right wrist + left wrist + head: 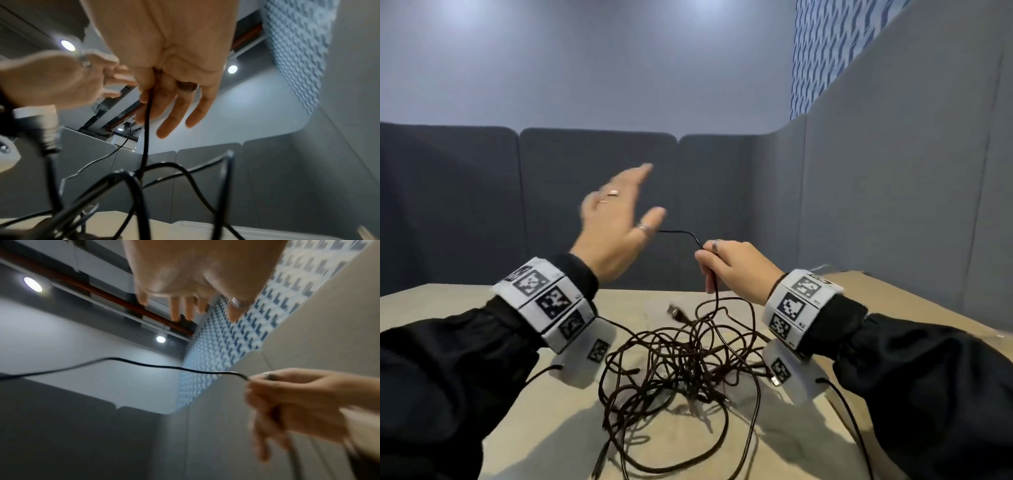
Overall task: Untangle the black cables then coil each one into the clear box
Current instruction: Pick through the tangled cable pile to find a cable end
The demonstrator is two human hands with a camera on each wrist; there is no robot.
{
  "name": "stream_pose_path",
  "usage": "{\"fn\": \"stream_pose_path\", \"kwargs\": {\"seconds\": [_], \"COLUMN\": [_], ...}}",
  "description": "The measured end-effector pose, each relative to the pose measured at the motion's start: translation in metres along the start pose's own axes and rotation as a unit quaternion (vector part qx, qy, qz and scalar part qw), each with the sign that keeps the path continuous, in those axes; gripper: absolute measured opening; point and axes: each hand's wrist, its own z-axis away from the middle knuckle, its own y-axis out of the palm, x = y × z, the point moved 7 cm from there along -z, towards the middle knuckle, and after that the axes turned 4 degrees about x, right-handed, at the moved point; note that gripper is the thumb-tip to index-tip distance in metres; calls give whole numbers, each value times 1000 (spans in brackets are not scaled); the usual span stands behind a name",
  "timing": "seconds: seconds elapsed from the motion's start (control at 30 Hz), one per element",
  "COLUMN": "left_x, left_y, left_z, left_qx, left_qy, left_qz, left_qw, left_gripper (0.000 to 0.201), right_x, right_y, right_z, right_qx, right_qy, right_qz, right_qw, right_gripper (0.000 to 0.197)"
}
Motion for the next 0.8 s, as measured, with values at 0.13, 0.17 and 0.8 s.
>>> {"fn": "stream_pose_path", "kwargs": {"seconds": [0.13, 0.17, 0.8], "left_x": [-31, -29, 60], "left_y": [44, 46, -22], "left_z": [1, 1, -6], "left_qx": [248, 267, 18], "left_qy": [67, 67, -206], "left_qz": [-108, -112, -87], "left_qw": [960, 955, 975], "left_gripper": [51, 42, 20], "right_x": [6, 4, -44], "right_y": [5, 8, 30], "right_z": [-2, 1, 30], "right_qx": [1, 15, 88], "right_qy": [-4, -3, 97], "right_qz": [-68, -75, 34], "right_qw": [998, 997, 991], "right_gripper": [33, 32, 29]}}
